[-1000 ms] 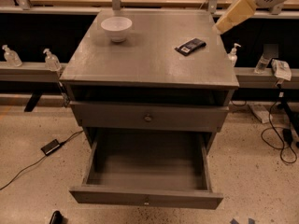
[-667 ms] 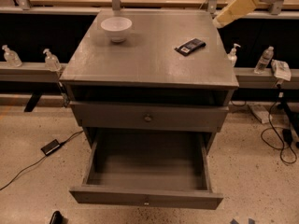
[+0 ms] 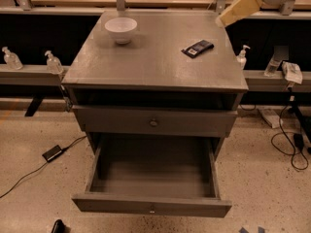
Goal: Place rxbar blueberry into middle drawer
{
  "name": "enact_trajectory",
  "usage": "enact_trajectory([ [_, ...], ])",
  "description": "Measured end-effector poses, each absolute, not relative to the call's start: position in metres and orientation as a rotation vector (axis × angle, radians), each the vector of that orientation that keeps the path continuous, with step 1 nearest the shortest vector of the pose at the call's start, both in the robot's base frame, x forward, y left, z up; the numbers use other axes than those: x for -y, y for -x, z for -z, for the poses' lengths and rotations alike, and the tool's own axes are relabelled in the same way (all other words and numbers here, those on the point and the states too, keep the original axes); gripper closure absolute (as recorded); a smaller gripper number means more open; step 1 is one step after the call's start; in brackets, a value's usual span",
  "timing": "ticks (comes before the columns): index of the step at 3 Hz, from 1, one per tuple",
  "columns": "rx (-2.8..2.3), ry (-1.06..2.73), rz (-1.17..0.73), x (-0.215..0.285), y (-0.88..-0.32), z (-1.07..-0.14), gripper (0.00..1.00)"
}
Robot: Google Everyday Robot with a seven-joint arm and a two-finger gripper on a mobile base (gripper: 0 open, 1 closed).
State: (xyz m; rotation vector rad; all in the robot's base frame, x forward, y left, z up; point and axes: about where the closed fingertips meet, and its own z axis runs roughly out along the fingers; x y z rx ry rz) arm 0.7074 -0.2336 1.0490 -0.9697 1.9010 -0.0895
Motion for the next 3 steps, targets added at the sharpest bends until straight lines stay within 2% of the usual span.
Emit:
enact_trajectory([
  [2, -1.798, 0.742, -0.17, 0.186, -0.797, -0.995, 0.0],
  [3, -1.816, 0.696, -0.204, 0.17, -0.831, -0.955, 0.0],
])
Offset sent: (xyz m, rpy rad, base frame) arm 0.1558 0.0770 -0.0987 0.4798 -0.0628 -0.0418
